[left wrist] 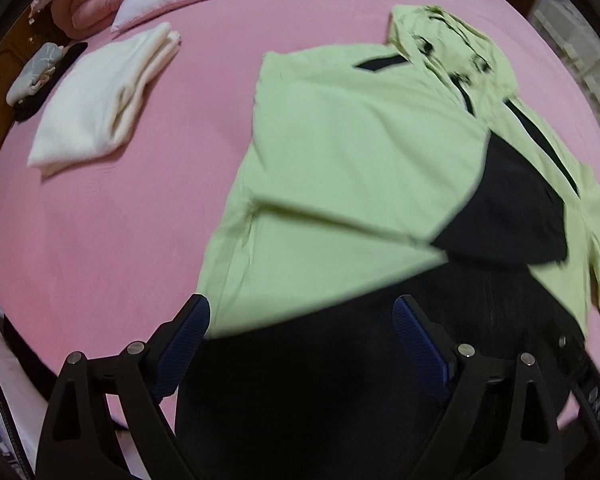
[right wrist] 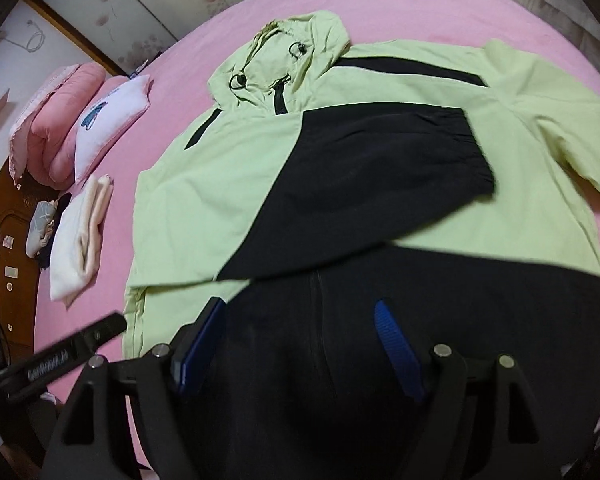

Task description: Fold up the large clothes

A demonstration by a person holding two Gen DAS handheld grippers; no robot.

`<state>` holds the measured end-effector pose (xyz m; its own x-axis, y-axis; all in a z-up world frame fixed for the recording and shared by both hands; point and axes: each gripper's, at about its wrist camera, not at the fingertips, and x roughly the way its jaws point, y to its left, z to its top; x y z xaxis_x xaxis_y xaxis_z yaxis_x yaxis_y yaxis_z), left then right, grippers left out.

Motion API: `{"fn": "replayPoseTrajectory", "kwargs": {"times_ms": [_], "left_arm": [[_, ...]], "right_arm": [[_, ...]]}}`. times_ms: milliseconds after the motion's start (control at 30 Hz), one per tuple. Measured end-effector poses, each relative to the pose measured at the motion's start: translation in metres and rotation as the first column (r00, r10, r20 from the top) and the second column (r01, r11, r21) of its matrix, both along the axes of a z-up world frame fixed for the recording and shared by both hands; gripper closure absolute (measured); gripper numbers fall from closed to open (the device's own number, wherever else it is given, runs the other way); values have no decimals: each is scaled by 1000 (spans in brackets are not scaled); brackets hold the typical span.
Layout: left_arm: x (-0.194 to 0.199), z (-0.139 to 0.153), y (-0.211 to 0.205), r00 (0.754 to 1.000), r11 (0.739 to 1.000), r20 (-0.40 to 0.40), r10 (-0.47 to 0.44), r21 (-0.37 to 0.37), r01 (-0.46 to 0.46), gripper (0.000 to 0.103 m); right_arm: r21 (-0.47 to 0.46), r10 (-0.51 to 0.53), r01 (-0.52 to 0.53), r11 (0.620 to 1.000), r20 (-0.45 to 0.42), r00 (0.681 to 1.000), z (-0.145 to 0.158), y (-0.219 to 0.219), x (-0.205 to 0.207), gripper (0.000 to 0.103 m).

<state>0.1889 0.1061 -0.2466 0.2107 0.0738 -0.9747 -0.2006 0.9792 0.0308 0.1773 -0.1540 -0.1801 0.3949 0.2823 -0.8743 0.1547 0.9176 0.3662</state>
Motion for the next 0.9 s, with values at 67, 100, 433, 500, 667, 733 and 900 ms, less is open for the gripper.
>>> {"fn": "replayPoseTrajectory", "kwargs": {"times_ms": [67,100,433,500,667,733,900], "left_arm": [[-21,8,2,1000,1000,-1,0,-31,0,11],[-34,12,3,1000,999,-4,3,-39,-3,11],[-134,8,-12,1000,1000,-21,-20,4,20,11],[-145,-1,-25,998,999,-54,-36,-6,36,11],[-155,-13,-67,990,996,-132,-57,-70,48,11],[-151,-19,-96,983,997,-171,-66,-52,58,11],[-131,-34,-186,969,993,-221,-109,-64,97,11]], "right_arm": [[8,-18,18,1000,5,1000,8,-3,-20,26],[12,-21,21,1000,5,1000,11,-5,-29,26],[39,-54,55,998,-7,998,2,-29,-117,24],[62,-87,88,994,-17,996,-10,-42,-133,24],[179,-126,134,975,-56,990,-34,-83,-155,24],[202,-145,155,967,-63,987,-40,-106,-159,24],[264,-236,252,931,-91,967,-43,-199,-167,24]]}}
